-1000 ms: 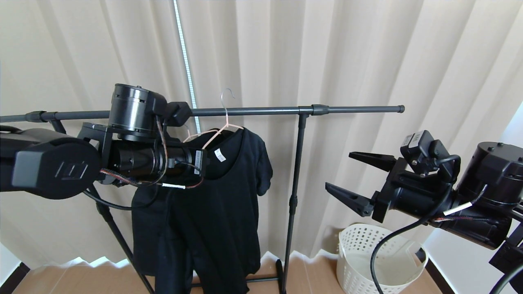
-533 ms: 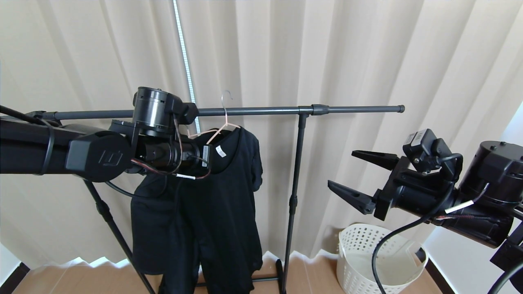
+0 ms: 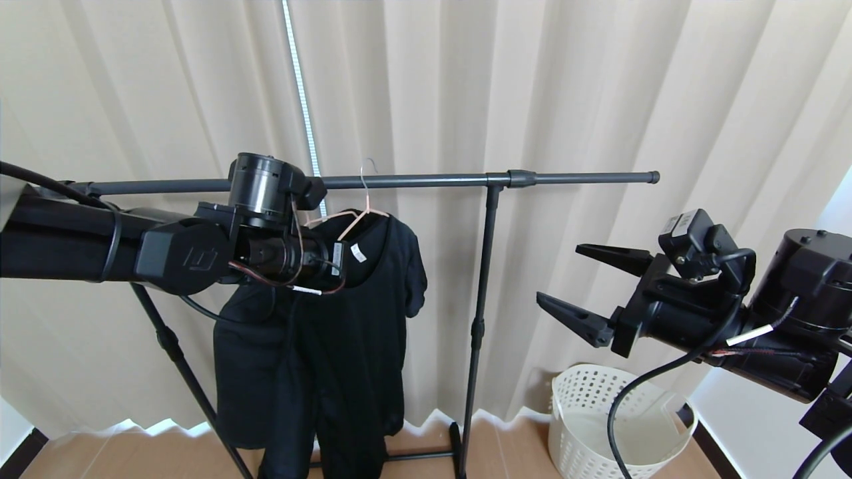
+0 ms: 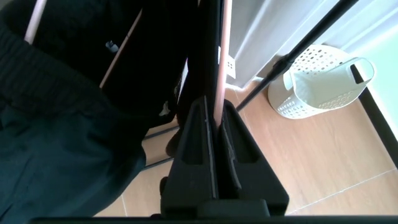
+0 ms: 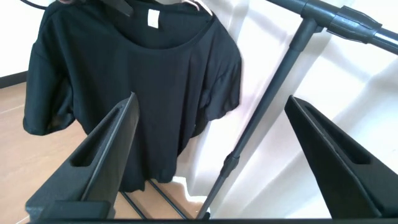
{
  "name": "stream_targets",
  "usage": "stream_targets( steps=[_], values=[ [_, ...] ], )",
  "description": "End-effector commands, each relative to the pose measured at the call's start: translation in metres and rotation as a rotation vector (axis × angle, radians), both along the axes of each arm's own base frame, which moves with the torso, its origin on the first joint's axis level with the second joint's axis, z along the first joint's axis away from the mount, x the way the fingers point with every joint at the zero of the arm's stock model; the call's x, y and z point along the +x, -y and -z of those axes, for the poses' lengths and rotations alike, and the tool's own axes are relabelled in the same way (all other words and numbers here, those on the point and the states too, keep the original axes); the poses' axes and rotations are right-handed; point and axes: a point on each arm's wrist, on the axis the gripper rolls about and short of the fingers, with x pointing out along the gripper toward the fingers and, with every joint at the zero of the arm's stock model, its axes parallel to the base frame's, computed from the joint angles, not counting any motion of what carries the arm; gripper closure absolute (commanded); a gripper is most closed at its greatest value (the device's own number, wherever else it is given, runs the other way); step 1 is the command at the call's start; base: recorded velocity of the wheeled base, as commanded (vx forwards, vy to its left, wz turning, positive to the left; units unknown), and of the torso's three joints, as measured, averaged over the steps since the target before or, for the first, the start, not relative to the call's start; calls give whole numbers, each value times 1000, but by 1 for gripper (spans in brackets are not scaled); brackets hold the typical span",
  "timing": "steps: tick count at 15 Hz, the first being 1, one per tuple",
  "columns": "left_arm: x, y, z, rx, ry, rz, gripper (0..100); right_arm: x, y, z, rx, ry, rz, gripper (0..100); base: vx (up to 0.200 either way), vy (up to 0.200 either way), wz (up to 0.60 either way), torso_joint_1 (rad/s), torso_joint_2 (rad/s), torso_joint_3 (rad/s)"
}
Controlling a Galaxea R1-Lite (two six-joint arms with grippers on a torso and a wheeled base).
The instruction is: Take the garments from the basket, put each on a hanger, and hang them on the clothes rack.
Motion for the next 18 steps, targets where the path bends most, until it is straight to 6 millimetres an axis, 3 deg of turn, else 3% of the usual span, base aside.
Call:
stream_targets(
  steps=[1, 18],
  values=[
    [0, 0, 0, 1, -1, 0, 100, 0, 0, 0, -1, 0, -1, 0, 0, 0, 0, 0, 0, 0],
    [-2, 0, 23, 29, -71, 2, 100, 0, 0, 1, -1, -2, -1, 0, 0, 0, 0, 0, 0, 0]
  ],
)
